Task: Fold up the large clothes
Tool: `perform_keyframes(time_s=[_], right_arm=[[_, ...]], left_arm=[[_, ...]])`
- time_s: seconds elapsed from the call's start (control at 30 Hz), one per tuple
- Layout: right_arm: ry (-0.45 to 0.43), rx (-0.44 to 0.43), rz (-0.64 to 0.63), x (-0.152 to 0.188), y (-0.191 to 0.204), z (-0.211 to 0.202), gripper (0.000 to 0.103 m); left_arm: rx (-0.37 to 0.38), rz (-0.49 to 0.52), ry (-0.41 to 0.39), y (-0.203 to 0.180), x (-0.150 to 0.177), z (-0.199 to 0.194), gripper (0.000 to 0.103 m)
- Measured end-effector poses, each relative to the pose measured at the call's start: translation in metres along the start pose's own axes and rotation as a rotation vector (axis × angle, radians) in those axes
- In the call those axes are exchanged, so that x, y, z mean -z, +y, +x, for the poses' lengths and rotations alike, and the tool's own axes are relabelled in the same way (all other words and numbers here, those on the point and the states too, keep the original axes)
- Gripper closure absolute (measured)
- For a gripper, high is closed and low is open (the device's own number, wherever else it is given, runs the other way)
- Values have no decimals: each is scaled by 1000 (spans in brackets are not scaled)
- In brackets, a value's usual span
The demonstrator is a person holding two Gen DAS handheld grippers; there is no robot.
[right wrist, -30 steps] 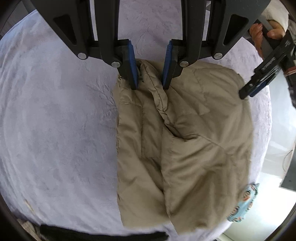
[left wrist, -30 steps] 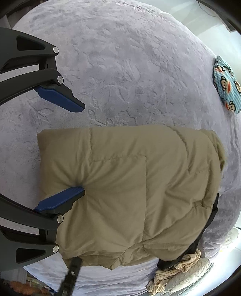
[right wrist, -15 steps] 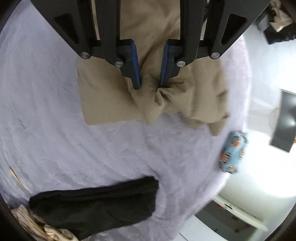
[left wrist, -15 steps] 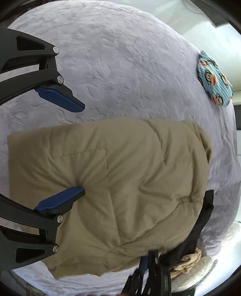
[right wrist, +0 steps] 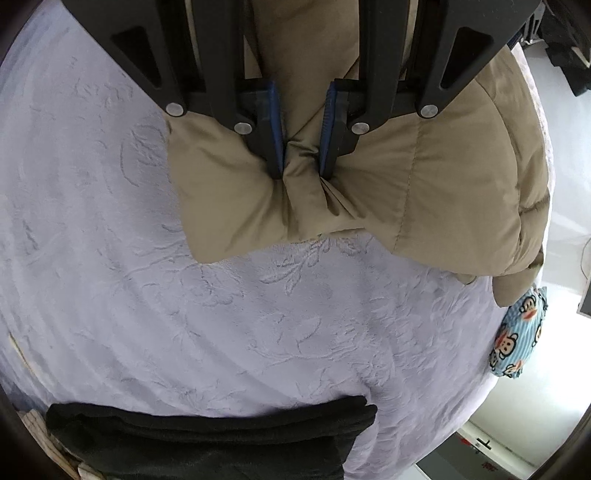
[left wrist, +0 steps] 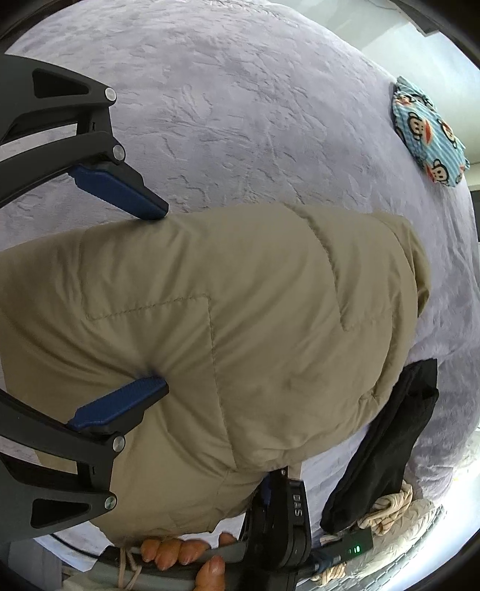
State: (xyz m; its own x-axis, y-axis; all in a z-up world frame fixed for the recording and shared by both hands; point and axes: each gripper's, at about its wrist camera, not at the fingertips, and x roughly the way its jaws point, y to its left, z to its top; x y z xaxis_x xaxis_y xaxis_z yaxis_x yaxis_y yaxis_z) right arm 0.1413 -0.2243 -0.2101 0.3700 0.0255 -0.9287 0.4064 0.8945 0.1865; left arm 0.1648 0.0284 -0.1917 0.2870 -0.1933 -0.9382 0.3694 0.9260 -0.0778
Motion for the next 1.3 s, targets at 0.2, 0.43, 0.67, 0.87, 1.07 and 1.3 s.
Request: perform_keyframes(time_s=[0.2, 0.43, 0.67, 0.87, 1.07, 1.3], right_arm=[[-15, 43, -46, 12, 10, -26, 80], [-25, 48, -69, 39, 11, -58, 80], [-16, 35, -48, 70, 2, -83, 80], [-32, 22, -24, 97, 0, -107, 80], [-21, 19, -28, 121, 5, -123, 80], [2, 8, -46, 143, 11, -135, 80]], left_arm=[[-12, -19, 5, 5, 4, -5, 14], [-7, -47, 6, 12, 10, -10, 14], [-6, -50, 12, 17, 13, -15, 14], [-16, -47, 29, 26, 23, -28, 14], [-30, -38, 13, 31, 32, -52, 15], [-50, -35, -28, 31, 42, -87, 14]])
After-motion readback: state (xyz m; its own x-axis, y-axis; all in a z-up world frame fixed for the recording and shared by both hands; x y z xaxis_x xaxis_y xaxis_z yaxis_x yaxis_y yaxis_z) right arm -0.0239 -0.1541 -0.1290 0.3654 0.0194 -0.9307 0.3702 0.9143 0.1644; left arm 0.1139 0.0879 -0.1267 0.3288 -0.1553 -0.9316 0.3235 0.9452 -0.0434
